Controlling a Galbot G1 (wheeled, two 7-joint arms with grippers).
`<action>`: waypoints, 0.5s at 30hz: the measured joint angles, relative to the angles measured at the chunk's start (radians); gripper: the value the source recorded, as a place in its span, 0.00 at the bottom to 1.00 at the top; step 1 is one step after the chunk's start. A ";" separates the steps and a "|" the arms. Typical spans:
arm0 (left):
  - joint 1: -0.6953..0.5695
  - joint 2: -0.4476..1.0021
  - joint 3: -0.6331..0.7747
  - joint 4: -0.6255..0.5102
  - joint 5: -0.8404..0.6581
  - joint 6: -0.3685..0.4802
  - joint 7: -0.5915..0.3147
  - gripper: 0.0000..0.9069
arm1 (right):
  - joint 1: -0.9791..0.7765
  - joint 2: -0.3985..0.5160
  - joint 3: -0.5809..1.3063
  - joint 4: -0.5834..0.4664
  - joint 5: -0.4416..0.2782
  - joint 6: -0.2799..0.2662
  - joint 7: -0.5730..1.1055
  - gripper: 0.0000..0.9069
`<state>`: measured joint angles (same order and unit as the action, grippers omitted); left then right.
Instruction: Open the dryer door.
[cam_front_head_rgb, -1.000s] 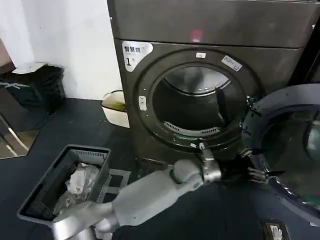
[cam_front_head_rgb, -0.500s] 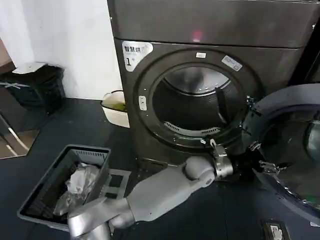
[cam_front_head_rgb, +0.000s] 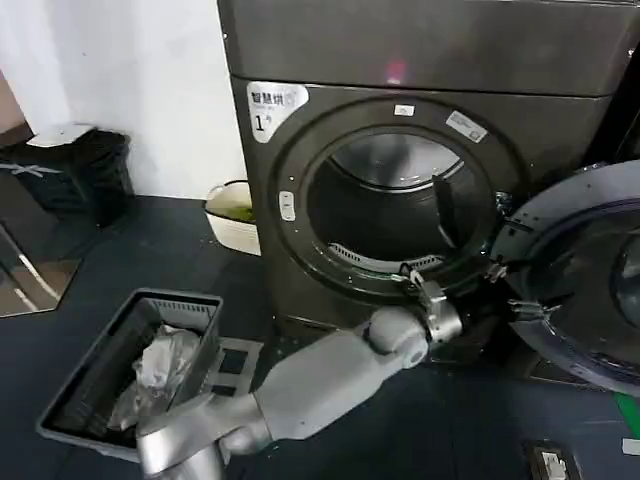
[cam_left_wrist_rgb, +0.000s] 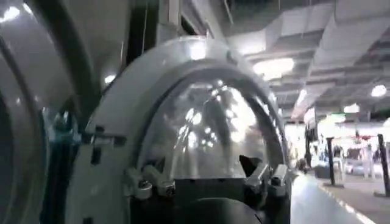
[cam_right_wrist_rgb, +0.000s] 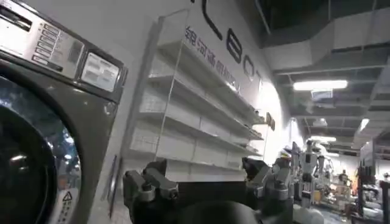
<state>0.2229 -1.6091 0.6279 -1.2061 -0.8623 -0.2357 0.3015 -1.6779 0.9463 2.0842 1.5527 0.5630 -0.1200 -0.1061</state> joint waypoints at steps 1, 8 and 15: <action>-0.002 0.000 0.004 -0.013 -0.016 -0.020 -0.001 1.00 | 0.000 -0.003 0.000 0.000 0.000 0.000 0.000 1.00; -0.009 0.128 0.018 -0.091 -0.094 -0.108 -0.039 1.00 | 0.001 -0.017 0.011 0.001 0.001 0.000 -0.001 1.00; 0.002 0.298 0.012 -0.200 -0.138 -0.129 -0.073 1.00 | 0.012 -0.022 0.012 0.000 0.001 0.005 -0.001 1.00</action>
<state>0.2250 -1.3108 0.6397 -1.4057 -1.0001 -0.3650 0.2287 -1.6661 0.9245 2.0961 1.5525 0.5636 -0.1154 -0.1066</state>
